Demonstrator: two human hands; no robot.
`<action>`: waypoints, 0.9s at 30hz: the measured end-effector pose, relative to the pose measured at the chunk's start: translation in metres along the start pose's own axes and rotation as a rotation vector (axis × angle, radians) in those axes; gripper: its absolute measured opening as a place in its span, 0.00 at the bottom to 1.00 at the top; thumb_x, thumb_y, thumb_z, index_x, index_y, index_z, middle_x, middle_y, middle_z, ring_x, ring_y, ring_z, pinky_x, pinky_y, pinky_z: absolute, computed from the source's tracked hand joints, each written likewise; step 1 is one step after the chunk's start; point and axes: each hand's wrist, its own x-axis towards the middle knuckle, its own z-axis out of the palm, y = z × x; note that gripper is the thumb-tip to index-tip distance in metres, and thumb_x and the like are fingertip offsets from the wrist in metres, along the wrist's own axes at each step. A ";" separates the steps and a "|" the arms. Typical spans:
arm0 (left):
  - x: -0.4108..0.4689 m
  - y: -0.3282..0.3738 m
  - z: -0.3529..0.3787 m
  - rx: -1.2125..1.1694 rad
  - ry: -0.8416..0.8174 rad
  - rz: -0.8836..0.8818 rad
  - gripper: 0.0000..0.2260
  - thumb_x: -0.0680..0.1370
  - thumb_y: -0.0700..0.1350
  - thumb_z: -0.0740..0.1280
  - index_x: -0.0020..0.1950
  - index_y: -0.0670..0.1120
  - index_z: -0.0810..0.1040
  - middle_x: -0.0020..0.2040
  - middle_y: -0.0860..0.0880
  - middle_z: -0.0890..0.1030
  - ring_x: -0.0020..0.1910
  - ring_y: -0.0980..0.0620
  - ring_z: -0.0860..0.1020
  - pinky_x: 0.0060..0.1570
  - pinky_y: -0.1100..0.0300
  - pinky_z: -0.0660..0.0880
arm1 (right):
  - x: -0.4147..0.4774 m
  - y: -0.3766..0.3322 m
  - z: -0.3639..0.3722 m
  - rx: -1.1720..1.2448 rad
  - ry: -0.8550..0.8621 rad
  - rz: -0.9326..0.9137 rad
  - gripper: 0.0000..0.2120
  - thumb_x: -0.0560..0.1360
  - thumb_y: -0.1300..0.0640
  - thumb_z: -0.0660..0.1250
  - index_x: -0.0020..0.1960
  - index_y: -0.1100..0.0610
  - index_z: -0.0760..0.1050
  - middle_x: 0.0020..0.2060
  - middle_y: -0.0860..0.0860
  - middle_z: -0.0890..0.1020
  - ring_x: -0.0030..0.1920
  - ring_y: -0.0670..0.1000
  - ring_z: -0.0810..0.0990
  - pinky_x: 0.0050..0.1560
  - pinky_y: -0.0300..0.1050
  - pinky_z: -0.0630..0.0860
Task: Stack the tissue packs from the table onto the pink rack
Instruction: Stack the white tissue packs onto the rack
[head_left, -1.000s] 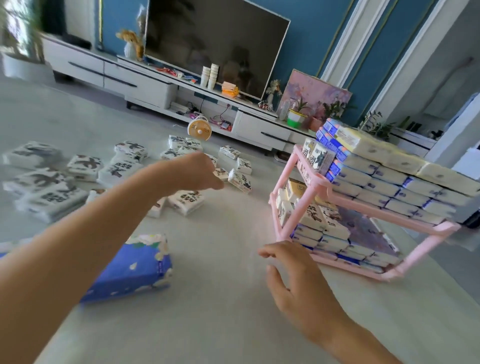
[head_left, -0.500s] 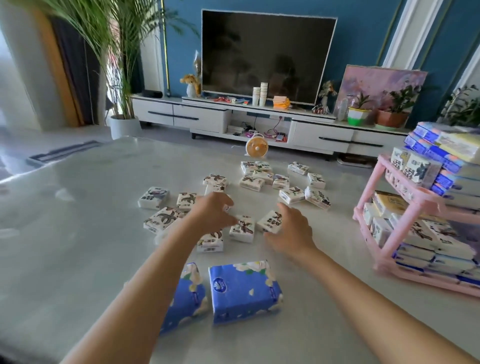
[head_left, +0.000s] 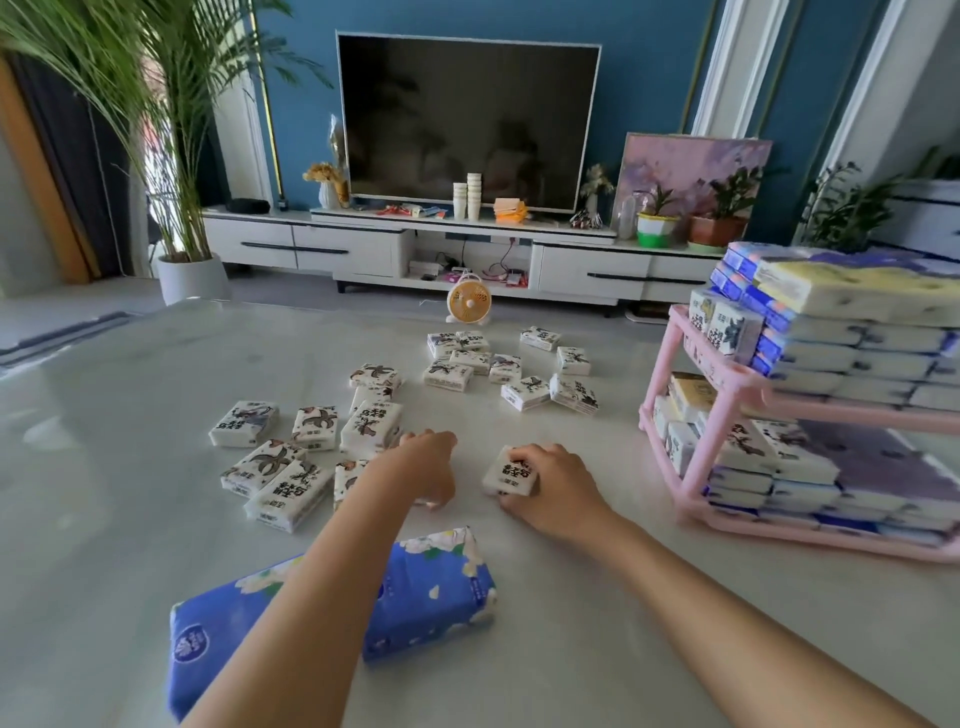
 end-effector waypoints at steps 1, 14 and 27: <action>-0.004 -0.001 0.000 -0.037 0.008 -0.003 0.34 0.71 0.36 0.69 0.74 0.44 0.58 0.67 0.43 0.67 0.67 0.43 0.65 0.65 0.49 0.67 | -0.009 0.002 -0.004 0.019 -0.014 0.001 0.26 0.69 0.49 0.70 0.65 0.51 0.69 0.62 0.54 0.72 0.62 0.56 0.71 0.63 0.46 0.68; -0.081 0.147 0.009 -0.023 -0.077 0.384 0.36 0.71 0.45 0.71 0.74 0.49 0.56 0.68 0.46 0.66 0.65 0.48 0.68 0.62 0.59 0.67 | -0.163 0.105 -0.078 0.062 -0.046 0.040 0.30 0.70 0.56 0.70 0.69 0.50 0.64 0.63 0.44 0.66 0.64 0.45 0.66 0.62 0.30 0.60; -0.100 0.225 0.081 0.116 0.071 0.482 0.28 0.75 0.51 0.65 0.72 0.47 0.59 0.69 0.47 0.62 0.67 0.46 0.63 0.62 0.53 0.65 | -0.208 0.166 -0.110 -0.063 0.127 0.222 0.28 0.73 0.54 0.65 0.72 0.48 0.63 0.70 0.51 0.62 0.71 0.52 0.61 0.66 0.36 0.57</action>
